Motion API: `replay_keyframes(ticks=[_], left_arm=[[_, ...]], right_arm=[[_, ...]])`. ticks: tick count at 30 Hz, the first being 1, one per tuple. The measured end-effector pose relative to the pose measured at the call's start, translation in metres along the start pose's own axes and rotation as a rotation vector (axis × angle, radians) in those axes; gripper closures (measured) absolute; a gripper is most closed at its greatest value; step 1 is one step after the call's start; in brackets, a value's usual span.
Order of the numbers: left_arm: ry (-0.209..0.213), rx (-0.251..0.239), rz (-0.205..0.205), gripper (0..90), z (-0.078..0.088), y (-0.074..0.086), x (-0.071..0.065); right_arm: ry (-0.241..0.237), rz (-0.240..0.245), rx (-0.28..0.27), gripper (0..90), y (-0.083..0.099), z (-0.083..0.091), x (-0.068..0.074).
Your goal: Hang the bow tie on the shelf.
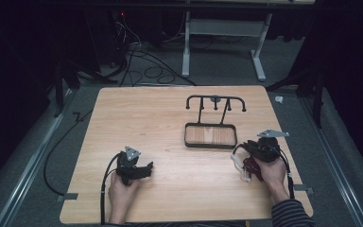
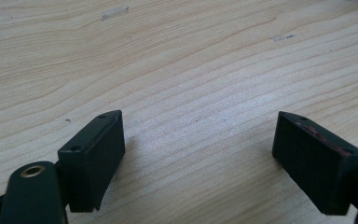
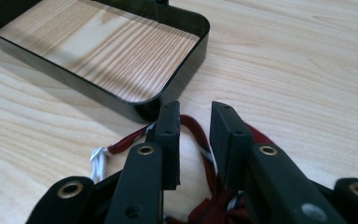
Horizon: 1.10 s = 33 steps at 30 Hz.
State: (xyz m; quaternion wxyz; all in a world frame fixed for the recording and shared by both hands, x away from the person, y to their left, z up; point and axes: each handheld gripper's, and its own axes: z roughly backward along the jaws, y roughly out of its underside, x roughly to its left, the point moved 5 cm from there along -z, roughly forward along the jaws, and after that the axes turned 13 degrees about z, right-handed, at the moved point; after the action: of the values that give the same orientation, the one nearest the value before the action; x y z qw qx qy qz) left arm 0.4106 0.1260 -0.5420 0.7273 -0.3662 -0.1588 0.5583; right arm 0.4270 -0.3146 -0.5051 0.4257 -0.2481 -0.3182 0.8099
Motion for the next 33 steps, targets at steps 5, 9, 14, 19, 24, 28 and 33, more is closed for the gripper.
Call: replay_keyframes(ticks=[5,9,14,19,24,28,33], left_arm=[[0.0,0.0,0.0,17.3,0.0,0.0,0.0],[0.0,0.0,0.0,17.3,0.0,0.0,0.0],[0.0,0.0,0.0,17.3,0.0,0.0,0.0],[0.0,0.0,0.0,17.3,0.0,0.0,0.0],[0.0,0.0,0.0,17.2,0.0,0.0,0.0],[0.0,0.0,0.0,17.2,0.0,0.0,0.0],[0.0,0.0,0.0,17.2,0.0,0.0,0.0]], right_arm=[[0.004,0.002,0.026,75.4,-0.004,-0.007,-0.002],[-0.003,-0.005,0.049,76.0,-0.001,-0.014,-0.004],[-0.013,-0.008,0.068,76.4,0.001,-0.02,-0.004],[-0.018,-0.016,0.077,76.8,0.003,-0.025,-0.004],[-0.024,0.0,0.1,77.5,0.005,-0.029,-0.003],[-0.018,0.019,0.104,83.6,0.006,-0.028,-0.002],[-0.008,0.078,0.112,89.6,0.006,-0.027,0.003]])
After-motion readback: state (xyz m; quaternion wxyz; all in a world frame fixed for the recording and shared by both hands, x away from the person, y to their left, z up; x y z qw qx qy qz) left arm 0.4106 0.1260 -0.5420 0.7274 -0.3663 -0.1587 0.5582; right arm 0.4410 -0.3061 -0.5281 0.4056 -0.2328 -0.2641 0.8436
